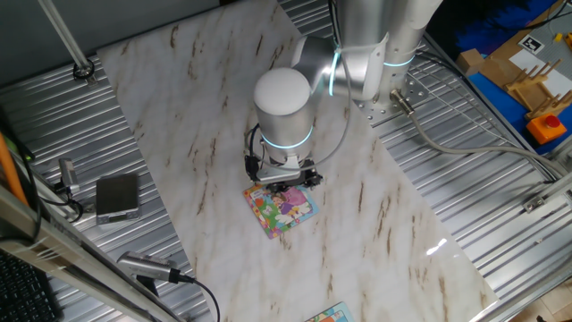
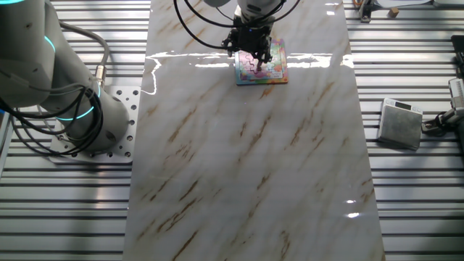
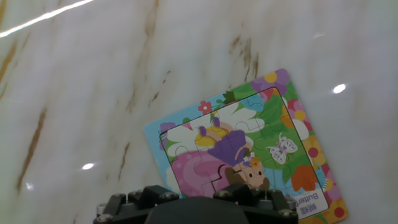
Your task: Assemble one piece of a puzzle
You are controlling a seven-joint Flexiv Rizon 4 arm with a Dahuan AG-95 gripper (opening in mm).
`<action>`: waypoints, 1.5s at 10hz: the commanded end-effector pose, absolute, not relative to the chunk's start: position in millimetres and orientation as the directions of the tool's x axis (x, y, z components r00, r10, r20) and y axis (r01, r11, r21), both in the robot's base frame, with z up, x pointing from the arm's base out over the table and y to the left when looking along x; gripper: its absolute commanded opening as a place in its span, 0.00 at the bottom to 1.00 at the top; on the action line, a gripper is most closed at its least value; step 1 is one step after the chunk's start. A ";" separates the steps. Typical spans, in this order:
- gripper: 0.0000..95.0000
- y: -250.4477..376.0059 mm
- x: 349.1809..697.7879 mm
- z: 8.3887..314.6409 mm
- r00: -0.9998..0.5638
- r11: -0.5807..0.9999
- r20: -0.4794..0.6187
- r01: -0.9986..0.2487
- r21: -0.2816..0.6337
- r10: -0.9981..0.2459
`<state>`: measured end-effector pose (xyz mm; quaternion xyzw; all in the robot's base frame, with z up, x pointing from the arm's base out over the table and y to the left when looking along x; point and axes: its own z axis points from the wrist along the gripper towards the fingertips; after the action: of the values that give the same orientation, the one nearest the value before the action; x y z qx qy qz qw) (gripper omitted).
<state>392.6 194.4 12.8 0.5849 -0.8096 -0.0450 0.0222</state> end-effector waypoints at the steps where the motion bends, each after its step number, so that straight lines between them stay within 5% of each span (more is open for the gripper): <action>1: 0.80 196.5 391.6 9.4 -0.318 0.315 -0.017 -0.945 0.093 -0.948; 15: 0.80 209.6 391.8 6.6 -0.321 0.320 -0.008 -0.945 0.066 -0.947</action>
<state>392.1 209.8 7.8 0.5828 -0.8120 -0.0285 0.0153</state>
